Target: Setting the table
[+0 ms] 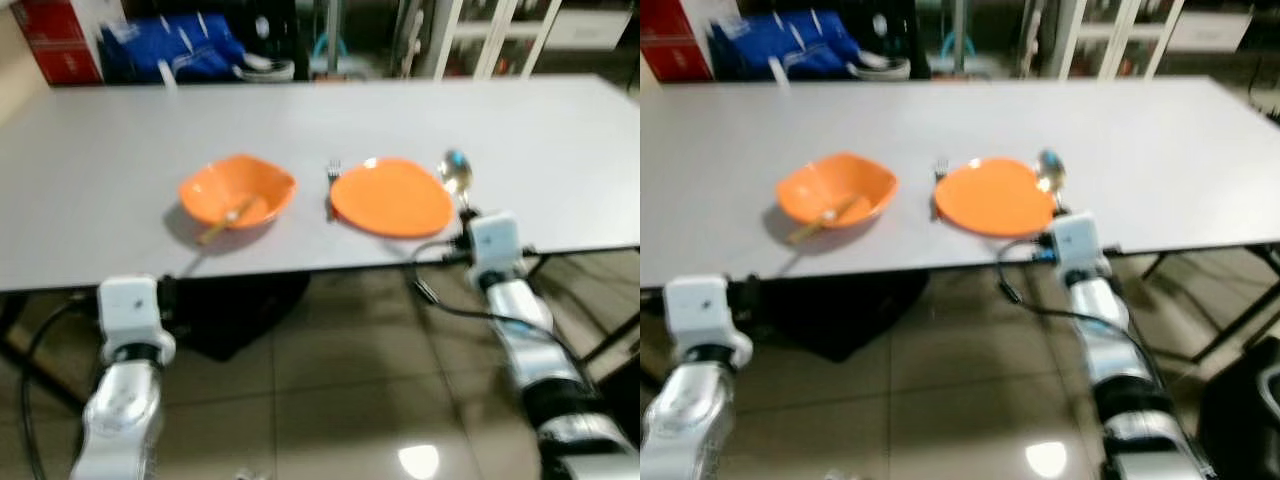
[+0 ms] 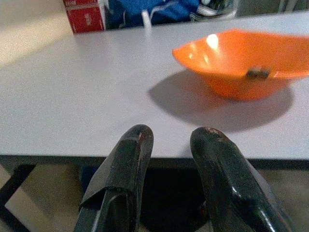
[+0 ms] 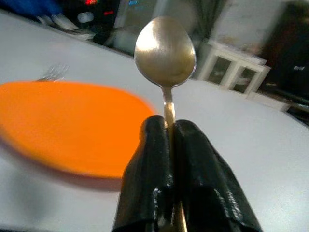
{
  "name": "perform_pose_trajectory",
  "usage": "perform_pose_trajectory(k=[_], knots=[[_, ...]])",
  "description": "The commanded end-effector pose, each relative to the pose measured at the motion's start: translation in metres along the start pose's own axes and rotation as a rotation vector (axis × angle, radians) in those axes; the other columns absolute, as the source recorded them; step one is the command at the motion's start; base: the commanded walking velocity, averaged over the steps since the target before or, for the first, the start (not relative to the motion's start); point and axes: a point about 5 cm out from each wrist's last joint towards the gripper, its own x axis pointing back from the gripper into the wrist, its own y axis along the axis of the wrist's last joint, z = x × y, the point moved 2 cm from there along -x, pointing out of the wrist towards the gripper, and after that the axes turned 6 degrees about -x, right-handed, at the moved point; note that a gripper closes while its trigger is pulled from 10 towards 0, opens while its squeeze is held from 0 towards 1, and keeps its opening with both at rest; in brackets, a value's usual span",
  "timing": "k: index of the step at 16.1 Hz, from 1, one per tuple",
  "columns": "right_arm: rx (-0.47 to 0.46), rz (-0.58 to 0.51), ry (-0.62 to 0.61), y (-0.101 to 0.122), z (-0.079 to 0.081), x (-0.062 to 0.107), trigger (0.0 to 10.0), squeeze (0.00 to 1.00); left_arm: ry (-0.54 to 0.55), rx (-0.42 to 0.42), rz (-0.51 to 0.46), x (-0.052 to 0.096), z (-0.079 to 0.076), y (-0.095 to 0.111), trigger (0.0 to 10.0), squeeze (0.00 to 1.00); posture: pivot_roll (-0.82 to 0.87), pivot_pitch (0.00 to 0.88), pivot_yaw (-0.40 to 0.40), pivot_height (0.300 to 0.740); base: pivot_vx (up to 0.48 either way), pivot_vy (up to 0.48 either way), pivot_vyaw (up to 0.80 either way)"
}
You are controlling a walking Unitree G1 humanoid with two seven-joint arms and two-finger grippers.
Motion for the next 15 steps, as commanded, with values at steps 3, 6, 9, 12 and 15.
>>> perform_pose_trajectory(k=[3, 6, 9, 12, 15], knots=[[-0.141, -0.076, 0.07, 0.041, 0.018, -0.031, 10.0, 0.0, 0.004, -0.004, -0.023, -0.006, -0.004, 0.008, 10.0, 0.0, -0.02, 0.031, 0.016, 0.74, 0.215, -0.235, 0.0], [-0.207, -0.067, 0.137, 0.046, 0.039, -0.035, 10.0, 0.0, 0.003, -0.005, -0.029, -0.007, -0.004, 0.01, 10.0, 0.0, -0.02, 0.041, 0.02, 0.74, 0.0, 0.0, 0.0], [-0.214, -0.045, 0.144, 0.038, 0.042, -0.029, 10.0, 0.0, -0.007, -0.013, -0.033, -0.008, -0.005, 0.011, 10.0, 0.0, -0.03, 0.044, 0.023, 0.74, 0.0, 0.0, 0.0], [-0.228, -0.016, 0.152, 0.032, 0.042, -0.026, 10.0, 0.0, -0.007, -0.012, -0.037, -0.01, -0.006, 0.013, 10.0, 0.0, -0.04, 0.044, 0.023, 0.74, 0.0, 0.0, 0.0], [-0.226, -0.004, 0.151, 0.031, 0.041, -0.026, 10.0, 0.0, -0.009, -0.01, -0.035, -0.01, -0.007, 0.012, 10.0, 0.0, -0.04, 0.043, 0.019, 0.74, 0.0, 0.0, 0.0]])
